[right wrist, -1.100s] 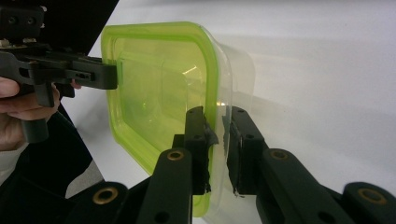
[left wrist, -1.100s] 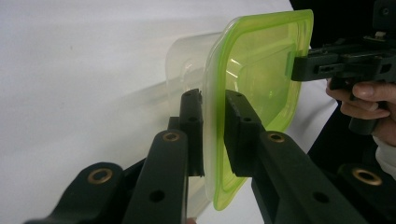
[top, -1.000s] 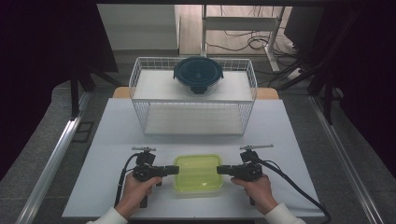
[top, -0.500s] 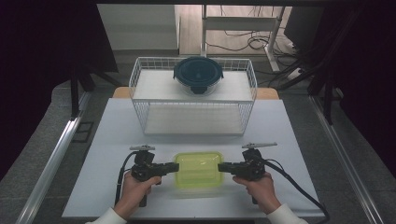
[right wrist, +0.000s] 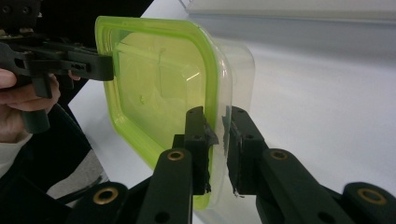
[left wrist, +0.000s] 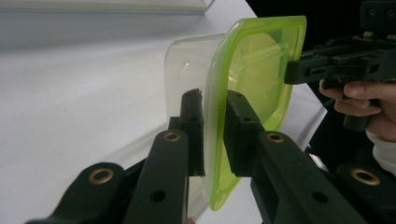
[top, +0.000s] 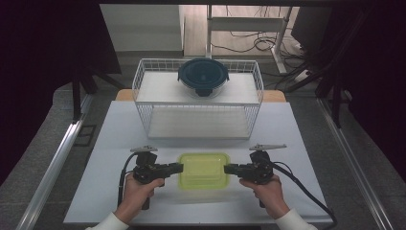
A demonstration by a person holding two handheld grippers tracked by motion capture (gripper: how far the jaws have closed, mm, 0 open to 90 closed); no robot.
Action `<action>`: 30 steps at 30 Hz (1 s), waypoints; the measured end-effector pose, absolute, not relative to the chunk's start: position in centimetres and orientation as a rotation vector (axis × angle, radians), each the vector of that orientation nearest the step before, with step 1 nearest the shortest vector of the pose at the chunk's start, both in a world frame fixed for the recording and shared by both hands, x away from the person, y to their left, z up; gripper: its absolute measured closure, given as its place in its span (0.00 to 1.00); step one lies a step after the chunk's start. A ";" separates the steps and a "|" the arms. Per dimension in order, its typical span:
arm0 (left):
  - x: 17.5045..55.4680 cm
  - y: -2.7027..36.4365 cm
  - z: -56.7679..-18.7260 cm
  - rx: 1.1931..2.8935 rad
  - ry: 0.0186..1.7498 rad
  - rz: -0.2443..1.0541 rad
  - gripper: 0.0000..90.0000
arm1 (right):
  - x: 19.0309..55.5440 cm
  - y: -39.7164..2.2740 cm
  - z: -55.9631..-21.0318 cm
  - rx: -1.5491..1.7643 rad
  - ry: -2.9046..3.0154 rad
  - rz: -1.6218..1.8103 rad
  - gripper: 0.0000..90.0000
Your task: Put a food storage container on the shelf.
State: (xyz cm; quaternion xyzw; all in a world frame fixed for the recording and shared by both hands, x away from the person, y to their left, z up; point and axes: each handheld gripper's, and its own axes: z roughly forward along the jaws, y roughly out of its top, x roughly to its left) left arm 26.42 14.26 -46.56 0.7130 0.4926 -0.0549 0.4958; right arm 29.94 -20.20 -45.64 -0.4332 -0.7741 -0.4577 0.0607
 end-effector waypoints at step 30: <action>28.2 14.2 -40.6 1.717 1.094 -0.043 0.88 | 31.3 -20.6 -40.4 -1.255 -2.387 -1.538 0.87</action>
